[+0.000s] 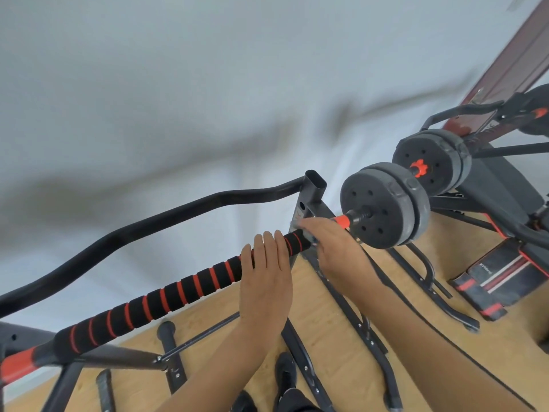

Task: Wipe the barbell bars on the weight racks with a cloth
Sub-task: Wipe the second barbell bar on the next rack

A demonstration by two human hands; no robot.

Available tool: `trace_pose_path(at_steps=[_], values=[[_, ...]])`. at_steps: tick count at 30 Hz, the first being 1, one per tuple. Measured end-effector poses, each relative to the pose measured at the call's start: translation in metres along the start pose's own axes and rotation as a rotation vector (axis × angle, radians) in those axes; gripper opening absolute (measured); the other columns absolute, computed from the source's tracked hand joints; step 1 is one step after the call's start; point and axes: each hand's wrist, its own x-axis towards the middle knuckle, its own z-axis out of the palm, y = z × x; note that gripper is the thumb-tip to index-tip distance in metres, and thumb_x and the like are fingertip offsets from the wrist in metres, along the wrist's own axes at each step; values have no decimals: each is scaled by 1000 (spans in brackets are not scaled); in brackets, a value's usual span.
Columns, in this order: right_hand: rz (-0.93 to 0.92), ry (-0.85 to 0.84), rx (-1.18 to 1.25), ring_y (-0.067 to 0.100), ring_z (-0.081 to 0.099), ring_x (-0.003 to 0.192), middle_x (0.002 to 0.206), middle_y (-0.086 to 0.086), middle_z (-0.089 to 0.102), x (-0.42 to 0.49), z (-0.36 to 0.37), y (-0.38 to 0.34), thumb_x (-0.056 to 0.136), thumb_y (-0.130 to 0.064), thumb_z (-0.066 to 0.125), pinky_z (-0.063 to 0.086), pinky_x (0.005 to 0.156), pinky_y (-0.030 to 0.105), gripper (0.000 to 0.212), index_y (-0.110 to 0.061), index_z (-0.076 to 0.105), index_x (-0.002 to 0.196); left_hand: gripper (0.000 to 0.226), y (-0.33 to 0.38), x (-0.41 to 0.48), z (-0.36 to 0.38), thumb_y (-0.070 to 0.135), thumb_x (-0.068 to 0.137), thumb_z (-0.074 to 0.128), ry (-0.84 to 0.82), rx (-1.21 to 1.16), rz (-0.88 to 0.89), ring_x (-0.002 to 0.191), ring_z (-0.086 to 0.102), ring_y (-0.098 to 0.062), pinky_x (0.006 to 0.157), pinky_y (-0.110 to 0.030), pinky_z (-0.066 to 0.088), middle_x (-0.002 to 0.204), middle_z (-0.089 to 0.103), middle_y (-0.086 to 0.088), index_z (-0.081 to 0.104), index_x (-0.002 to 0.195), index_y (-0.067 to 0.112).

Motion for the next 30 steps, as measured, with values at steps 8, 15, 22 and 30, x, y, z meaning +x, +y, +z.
trace_pose_path(at_steps=[8, 15, 22, 30], values=[[178, 106, -183, 18, 59, 96, 99, -4, 64, -6, -11, 23, 92, 2, 60, 57, 89, 38, 23, -14, 64, 109, 65, 0, -12, -17, 5, 70, 90, 63, -159, 23, 115, 67, -36, 103, -51, 55, 126, 69, -16, 67, 132, 3], [18, 100, -147, 14, 58, 119, 125, -5, 65, -28, -19, 23, 90, 4, 63, 49, 104, 30, 46, -17, 63, 131, 54, -5, -11, -14, -5, 65, 80, 168, -225, 89, 95, 57, -30, 92, -47, 53, 108, 62, -8, 64, 114, 13], [137, 168, -125, 21, 62, 100, 105, 2, 67, -26, -12, 14, 88, 3, 69, 55, 96, 39, 28, -10, 69, 113, 55, -14, -14, -1, 23, 86, 80, 167, -203, 25, 124, 58, -32, 112, -50, 43, 133, 64, -8, 61, 136, 14], [125, 12, -249, 16, 57, 118, 127, -7, 62, -32, -30, 42, 92, -11, 66, 51, 105, 36, 45, -21, 59, 135, 57, -2, -23, 4, 10, 78, 85, 187, -240, -10, 113, 67, -31, 102, -48, 49, 124, 71, -7, 67, 132, 11]])
